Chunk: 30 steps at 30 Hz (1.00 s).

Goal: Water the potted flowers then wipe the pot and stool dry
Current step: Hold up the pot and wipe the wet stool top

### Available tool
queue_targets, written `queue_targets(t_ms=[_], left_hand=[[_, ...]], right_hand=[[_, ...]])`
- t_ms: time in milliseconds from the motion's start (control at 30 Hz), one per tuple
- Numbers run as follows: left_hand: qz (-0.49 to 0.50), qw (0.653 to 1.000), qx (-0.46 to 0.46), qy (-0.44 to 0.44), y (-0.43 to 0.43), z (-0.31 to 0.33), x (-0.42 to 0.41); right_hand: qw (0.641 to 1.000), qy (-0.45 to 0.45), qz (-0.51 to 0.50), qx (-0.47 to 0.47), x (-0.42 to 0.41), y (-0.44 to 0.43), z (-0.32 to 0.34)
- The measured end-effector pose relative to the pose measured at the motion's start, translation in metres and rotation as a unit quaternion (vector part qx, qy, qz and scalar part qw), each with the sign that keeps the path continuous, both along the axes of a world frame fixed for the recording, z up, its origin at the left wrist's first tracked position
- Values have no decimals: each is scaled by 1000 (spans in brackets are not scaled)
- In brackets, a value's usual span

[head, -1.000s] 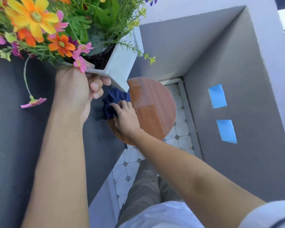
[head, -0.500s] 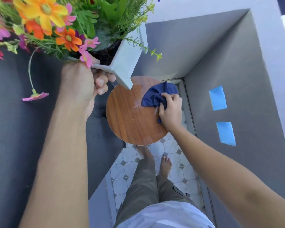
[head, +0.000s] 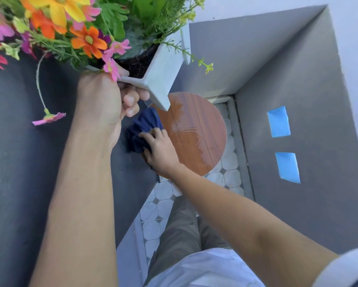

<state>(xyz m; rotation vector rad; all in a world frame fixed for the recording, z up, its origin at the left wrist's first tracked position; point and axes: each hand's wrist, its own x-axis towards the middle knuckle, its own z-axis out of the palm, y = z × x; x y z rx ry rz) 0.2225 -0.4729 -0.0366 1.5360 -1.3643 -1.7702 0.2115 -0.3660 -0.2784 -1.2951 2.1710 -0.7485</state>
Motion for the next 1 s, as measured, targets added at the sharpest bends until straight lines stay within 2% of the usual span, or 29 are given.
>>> queue_targets(t_ms=[133, 300, 400, 533, 633, 700, 800, 867, 933, 1000], left_hand=[[4, 1000, 2, 4, -3, 1, 1], [-13, 998, 2, -58, -6, 3, -11], [1, 999, 6, -50, -2, -2, -14], [16, 999, 7, -44, 2, -8, -16], [3, 1000, 11, 7, 26, -6, -21], [11, 1000, 14, 13, 42, -8, -24], [36, 999, 23, 6, 57, -15, -21], [48, 998, 28, 5, 69, -21, -18], [57, 998, 31, 3, 83, -27, -15], [70, 997, 40, -3, 97, -37, -12]], right_hand=[[1000, -1, -30, 0, 1, 83, 0], [988, 17, -153, 24, -49, 152, 0], [974, 22, -225, 30, -82, 149, -1], [962, 22, -270, 26, -103, 94, -4], [966, -3, -258, 30, -84, 49, -3], [977, -7, -210, 28, -57, 39, -1], [996, 5, -91, 8, -22, 59, -4], [999, 3, -48, 1, -18, 83, -6], [998, 3, -66, 2, -27, 107, -7], [992, 6, -129, -2, -42, 129, -7]])
